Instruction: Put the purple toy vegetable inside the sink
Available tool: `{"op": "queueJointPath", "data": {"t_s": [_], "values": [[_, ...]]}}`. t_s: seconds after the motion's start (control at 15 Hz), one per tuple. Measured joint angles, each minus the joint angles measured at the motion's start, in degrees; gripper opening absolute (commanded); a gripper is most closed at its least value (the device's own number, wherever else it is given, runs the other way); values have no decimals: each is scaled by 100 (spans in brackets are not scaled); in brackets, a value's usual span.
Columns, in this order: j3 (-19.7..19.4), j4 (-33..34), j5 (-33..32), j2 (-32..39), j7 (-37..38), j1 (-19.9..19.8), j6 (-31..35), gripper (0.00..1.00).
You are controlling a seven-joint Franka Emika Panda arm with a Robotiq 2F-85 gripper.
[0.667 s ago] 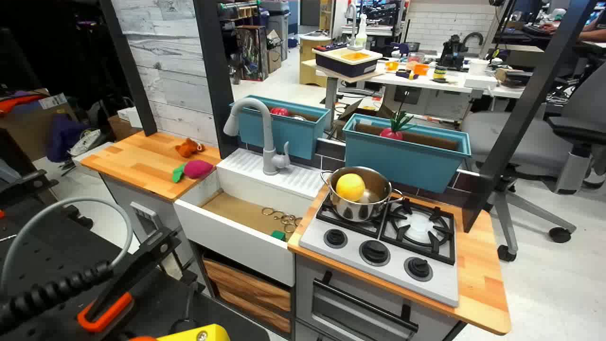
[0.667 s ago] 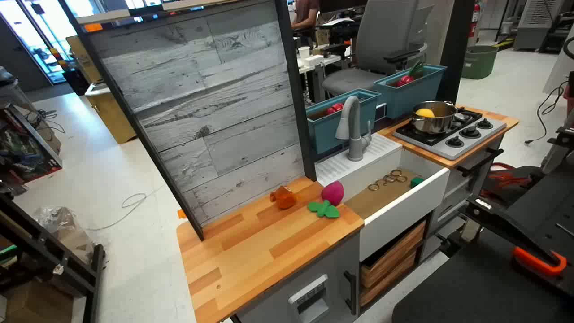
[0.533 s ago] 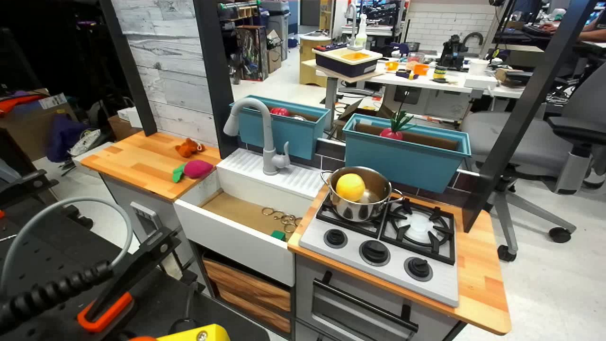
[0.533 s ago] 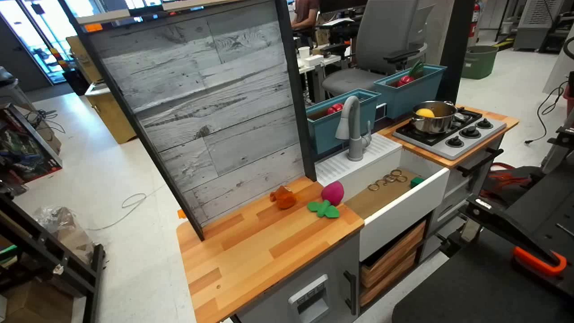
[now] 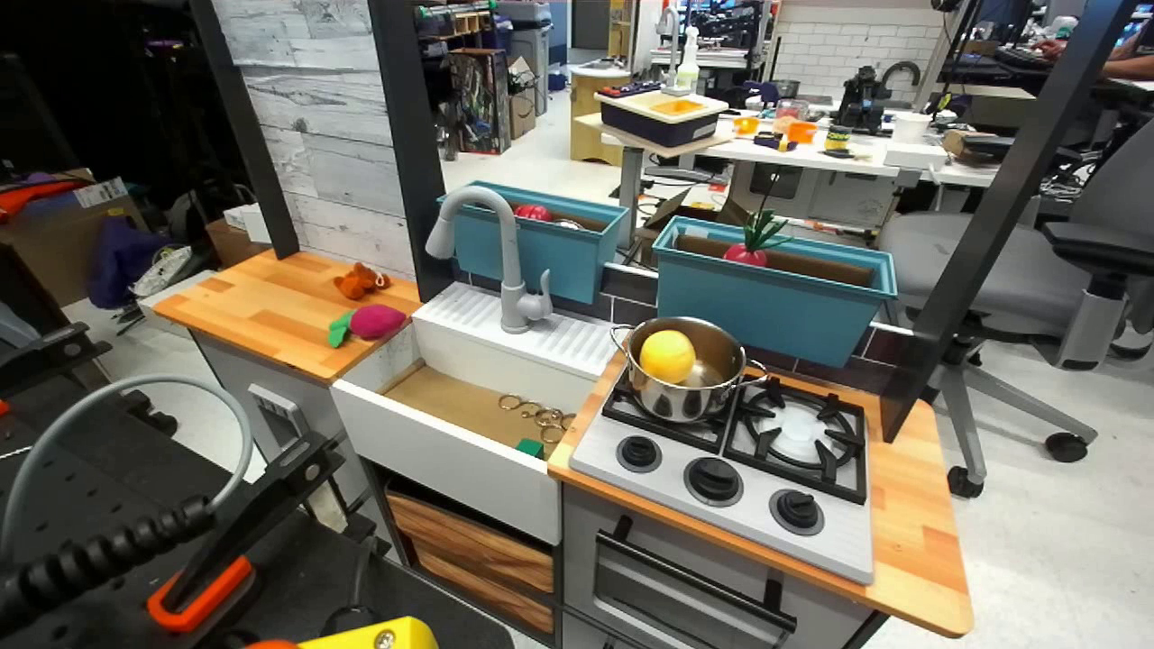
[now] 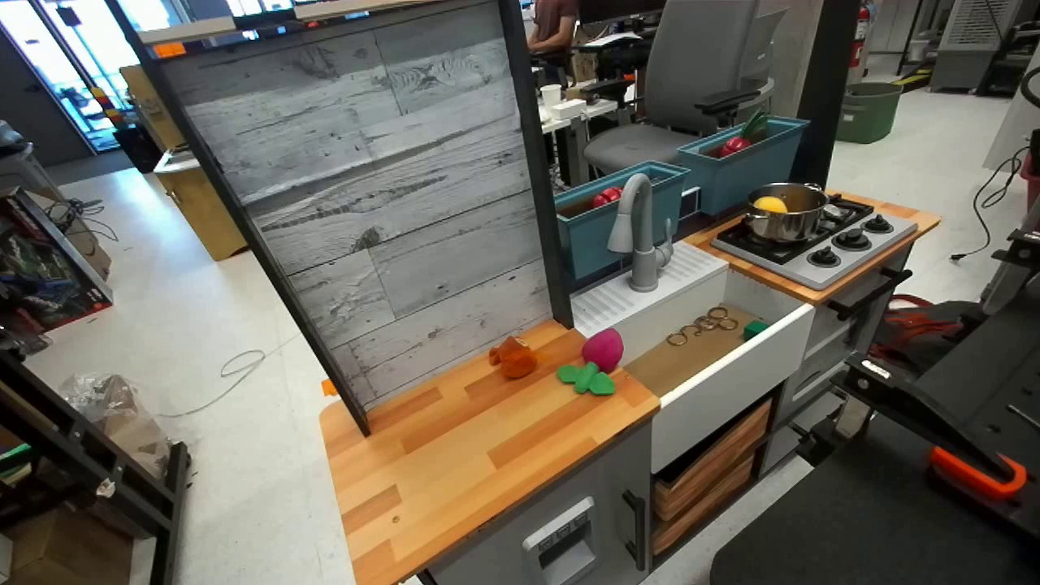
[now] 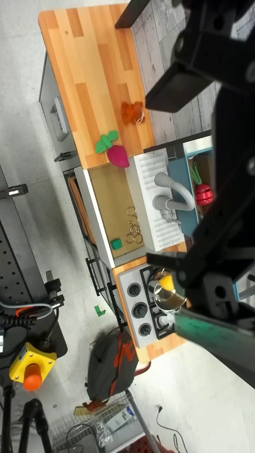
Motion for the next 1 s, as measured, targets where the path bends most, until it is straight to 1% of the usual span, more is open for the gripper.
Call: {"op": "queueJointPath", "data": {"t_s": [0.8, 1.0], "values": [[-27, -4, 0, 1, 0, 28, 0, 100], [-66, -83, -187, 67, 0, 99, 178, 100]]}}
